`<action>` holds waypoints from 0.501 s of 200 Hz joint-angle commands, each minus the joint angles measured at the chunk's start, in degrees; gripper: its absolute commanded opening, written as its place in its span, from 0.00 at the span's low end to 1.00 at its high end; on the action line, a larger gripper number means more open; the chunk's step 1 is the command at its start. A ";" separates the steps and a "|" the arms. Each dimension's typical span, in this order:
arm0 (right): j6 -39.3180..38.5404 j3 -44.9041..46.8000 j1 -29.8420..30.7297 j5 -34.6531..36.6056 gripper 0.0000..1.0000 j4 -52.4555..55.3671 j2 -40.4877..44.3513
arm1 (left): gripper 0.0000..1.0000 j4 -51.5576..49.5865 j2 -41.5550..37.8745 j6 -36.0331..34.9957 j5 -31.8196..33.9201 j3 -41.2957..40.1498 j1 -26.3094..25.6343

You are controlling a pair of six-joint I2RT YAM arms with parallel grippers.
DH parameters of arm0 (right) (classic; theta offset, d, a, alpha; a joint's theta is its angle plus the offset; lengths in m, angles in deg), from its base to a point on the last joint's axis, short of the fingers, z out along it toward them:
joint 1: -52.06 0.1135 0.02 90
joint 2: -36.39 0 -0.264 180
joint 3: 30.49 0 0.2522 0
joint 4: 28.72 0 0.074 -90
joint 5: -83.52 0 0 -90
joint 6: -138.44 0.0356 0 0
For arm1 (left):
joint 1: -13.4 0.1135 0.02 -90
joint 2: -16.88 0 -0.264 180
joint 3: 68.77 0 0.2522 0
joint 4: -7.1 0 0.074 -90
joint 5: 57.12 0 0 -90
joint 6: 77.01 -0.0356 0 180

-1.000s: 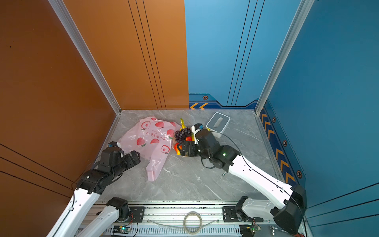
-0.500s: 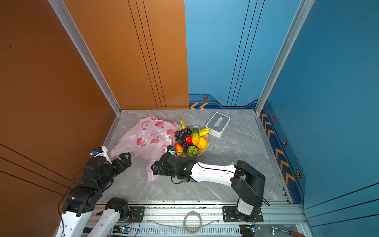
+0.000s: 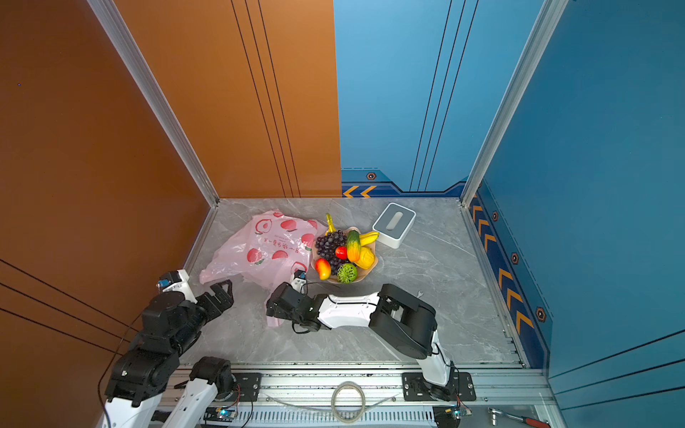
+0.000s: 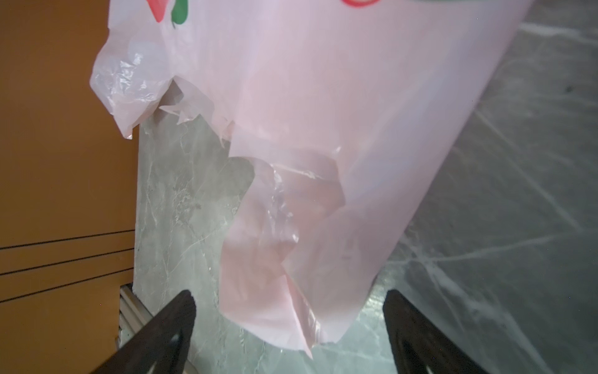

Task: Place the fruits into the plastic bag
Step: Pick up the plastic bag from the top-left of the table.

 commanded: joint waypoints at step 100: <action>1.93 -6.99 -0.96 5.41 0.72 4.88 -8.45 | 0.98 -3.42 -3.57 -2.15 0.78 0.52 0.45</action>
